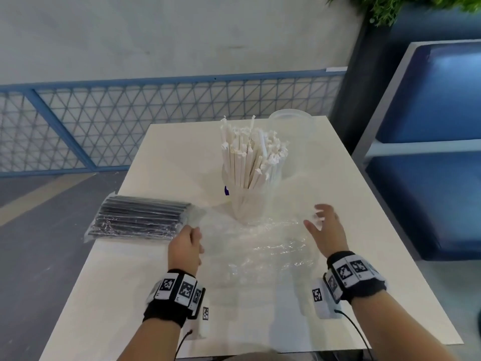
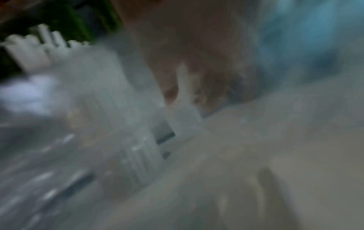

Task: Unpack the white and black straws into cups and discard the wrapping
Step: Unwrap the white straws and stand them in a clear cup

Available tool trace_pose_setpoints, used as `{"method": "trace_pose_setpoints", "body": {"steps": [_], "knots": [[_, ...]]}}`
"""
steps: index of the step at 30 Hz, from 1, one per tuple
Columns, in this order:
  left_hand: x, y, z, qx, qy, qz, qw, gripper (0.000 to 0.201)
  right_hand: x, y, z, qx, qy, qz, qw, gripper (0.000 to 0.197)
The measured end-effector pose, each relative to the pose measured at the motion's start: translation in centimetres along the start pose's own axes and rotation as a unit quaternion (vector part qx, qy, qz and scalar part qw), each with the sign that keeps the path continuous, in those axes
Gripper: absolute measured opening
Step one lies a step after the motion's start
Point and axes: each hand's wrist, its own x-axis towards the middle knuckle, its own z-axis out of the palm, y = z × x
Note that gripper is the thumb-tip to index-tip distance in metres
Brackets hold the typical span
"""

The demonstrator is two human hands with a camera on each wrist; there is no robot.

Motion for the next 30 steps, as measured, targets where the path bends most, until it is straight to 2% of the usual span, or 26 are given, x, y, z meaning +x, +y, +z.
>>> {"method": "trace_pose_setpoints", "body": {"steps": [2, 3, 5, 7, 9, 12, 15, 17, 18, 20, 22, 25, 28, 30], "knots": [[0.3, 0.1, 0.6, 0.0, -0.017, 0.003, 1.0, 0.019, -0.8, -0.9, 0.4, -0.123, 0.071, -0.094, 0.985, 0.056], [0.6, 0.1, 0.8, 0.004, -0.021, 0.008, 1.0, 0.015, -1.4, -1.5, 0.6, -0.165, 0.061, -0.139, 0.975, 0.061], [1.0, 0.2, 1.2, 0.008, -0.033, 0.011, 0.999, 0.012, -2.7, -2.1, 1.8, -0.26, -0.056, -0.175, 0.948, 0.072], [1.6, 0.1, 1.5, 0.016, -0.06, 0.002, 0.998, 0.012, -3.6, -1.0, 3.4, -0.358, -0.194, -0.13, 0.904, 0.082], [2.1, -0.2, 1.6, 0.027, -0.091, -0.01, 0.995, 0.013, -3.5, 0.9, 4.7, -0.389, -0.279, -0.053, 0.876, 0.085], [2.8, -0.5, 1.3, 0.072, -0.101, -0.02, 0.992, 0.013, -2.8, 2.7, 5.4, -0.385, -0.322, -0.008, 0.865, 0.087], [2.7, 0.6, 0.9, 0.174, -0.038, 0.048, 0.983, 0.008, -2.6, 2.8, 5.6, -0.385, -0.333, -0.01, 0.861, 0.087], [2.5, 2.6, 0.8, 0.219, -0.005, 0.121, 0.968, 0.026, -2.5, 2.6, 5.7, -0.384, -0.34, -0.004, 0.858, 0.087], [2.2, 3.7, 0.9, 0.233, -0.017, 0.151, 0.961, 0.038, -2.5, 2.5, 5.6, -0.385, -0.344, -0.002, 0.856, 0.087], [1.0, 5.9, 1.9, 0.261, -0.091, 0.201, 0.94, 0.053, -2.4, 2.3, 5.6, -0.384, -0.351, 0.002, 0.854, 0.088], [-0.7, 6.9, 3.8, 0.322, -0.207, 0.223, 0.896, 0.066, -2.4, 2.1, 5.5, -0.381, -0.359, 0.005, 0.852, 0.089], [-2.1, 6.0, 6.5, 0.421, -0.348, 0.148, 0.825, 0.093, -2.2, 2.2, 5.0, -0.377, -0.374, 0.015, 0.847, 0.091], [-1.9, 2.7, 7.2, 0.479, -0.398, 0.101, 0.776, 0.104, -1.8, 2.8, 3.6, -0.371, -0.383, 0.025, 0.846, 0.093], [-1.5, 0.8, 6.9, 0.484, -0.41, 0.101, 0.767, 0.107, -1.6, 3.2, 2.8, -0.366, -0.383, 0.03, 0.848, 0.099]]}}
